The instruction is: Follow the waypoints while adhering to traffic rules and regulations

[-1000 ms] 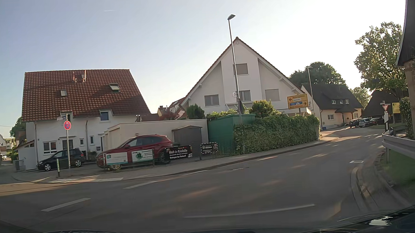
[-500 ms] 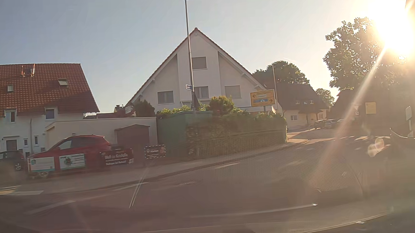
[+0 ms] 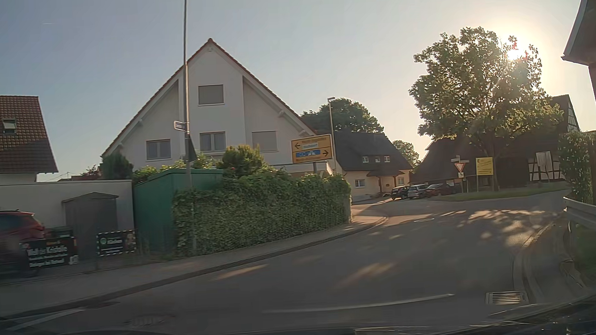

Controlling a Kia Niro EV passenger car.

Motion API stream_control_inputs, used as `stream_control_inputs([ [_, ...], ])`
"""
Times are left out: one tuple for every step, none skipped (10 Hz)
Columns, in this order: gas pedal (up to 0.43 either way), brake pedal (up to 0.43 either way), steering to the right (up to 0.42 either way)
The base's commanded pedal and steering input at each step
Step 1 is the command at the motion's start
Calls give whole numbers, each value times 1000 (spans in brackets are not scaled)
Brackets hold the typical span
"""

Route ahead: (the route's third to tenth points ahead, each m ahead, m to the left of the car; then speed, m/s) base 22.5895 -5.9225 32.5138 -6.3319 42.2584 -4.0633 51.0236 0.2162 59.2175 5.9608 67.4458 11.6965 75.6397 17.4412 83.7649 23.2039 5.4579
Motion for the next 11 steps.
stream_control_inputs([
  [20,0,288],
  [20,0,288],
  [20,0,286],
  [20,0,282],
  [20,0,277],
  [28,0,269],
  [39,0,258],
  [39,0,238],
  [67,0,218],
  [67,0,205],
  [67,0,188],
])
